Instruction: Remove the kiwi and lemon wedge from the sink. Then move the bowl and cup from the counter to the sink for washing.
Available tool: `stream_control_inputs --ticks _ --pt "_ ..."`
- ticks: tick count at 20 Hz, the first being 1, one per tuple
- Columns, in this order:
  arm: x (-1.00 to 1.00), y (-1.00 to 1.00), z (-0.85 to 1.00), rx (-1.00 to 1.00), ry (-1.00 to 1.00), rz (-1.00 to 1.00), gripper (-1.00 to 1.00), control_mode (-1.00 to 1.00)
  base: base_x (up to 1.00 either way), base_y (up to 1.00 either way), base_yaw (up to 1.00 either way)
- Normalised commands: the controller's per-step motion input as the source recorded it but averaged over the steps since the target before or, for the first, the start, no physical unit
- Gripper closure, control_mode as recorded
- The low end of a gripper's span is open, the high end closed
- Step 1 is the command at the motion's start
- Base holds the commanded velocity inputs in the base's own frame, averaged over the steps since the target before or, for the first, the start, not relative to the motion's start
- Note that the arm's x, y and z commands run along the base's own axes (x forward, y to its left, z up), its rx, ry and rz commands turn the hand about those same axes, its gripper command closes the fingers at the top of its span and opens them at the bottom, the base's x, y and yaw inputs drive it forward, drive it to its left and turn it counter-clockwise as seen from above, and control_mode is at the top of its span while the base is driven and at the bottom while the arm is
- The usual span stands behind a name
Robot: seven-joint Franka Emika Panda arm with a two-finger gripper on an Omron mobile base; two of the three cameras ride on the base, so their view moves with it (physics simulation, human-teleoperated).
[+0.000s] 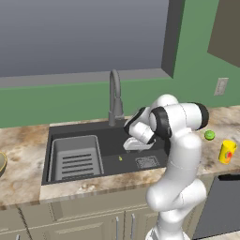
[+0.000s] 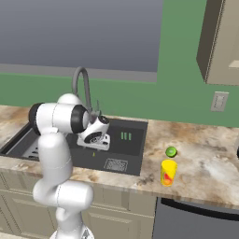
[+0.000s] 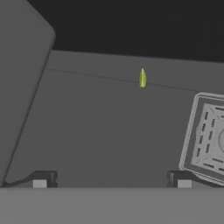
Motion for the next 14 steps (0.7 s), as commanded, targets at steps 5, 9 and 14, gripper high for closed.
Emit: stream_control_inputs --ticks 5,9,14 --pt "0.26 0.02 -0.24 0.0 0.0 0.0 -1.0 -1.0 0.0 0.0 0.0" --pt "0.28 0.01 -0.24 0.0 0.0 0.0 -1.0 -1.0 0.0 0.0 0.0" --pt "0.29 0.03 -0.23 0.0 0.0 0.0 -1.0 -1.0 0.0 0.0 0.0"
